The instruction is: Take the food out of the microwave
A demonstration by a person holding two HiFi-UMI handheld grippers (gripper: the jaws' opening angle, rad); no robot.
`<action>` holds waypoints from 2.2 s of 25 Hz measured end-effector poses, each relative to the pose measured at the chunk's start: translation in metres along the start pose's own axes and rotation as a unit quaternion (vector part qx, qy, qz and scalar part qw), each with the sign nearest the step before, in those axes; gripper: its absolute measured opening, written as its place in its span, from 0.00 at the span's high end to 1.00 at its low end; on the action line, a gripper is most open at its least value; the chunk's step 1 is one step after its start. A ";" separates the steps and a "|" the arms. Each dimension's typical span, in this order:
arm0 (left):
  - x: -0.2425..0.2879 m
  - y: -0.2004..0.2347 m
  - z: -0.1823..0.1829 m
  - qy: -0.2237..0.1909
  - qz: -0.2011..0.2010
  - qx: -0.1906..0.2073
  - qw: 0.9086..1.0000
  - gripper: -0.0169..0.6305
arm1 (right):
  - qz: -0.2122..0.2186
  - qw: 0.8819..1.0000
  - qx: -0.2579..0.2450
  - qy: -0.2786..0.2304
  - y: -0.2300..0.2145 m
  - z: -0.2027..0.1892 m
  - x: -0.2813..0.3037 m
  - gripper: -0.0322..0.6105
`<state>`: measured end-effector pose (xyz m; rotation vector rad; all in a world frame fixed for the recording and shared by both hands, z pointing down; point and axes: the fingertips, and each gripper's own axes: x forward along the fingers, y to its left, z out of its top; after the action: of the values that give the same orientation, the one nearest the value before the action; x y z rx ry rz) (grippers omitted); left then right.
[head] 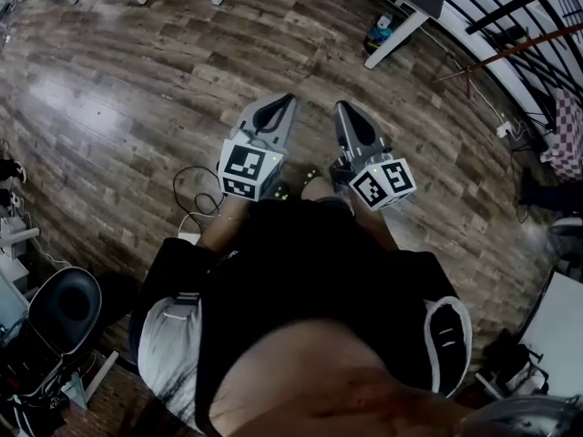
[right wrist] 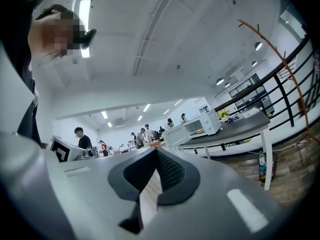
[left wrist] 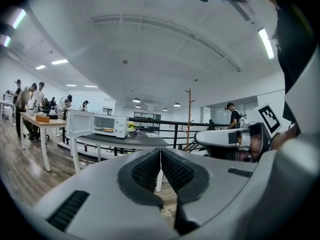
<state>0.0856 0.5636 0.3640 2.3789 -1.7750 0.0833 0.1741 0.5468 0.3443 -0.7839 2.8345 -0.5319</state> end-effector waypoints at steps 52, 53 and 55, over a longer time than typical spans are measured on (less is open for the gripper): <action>0.257 0.082 0.058 0.034 0.080 0.076 0.993 0.96 | 0.110 0.992 0.054 -0.019 -0.219 0.071 0.178 0.95; 0.259 0.083 0.058 0.035 0.080 0.078 0.993 0.96 | 0.110 0.992 0.054 -0.018 -0.220 0.070 0.180 0.95; 0.260 0.088 0.056 0.039 0.082 0.081 0.993 0.96 | 0.112 0.992 0.053 -0.014 -0.221 0.069 0.187 0.95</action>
<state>0.0736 0.2842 0.3566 2.2928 -1.9920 0.3493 0.1348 0.2524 0.3536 -0.4434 2.7923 -0.6234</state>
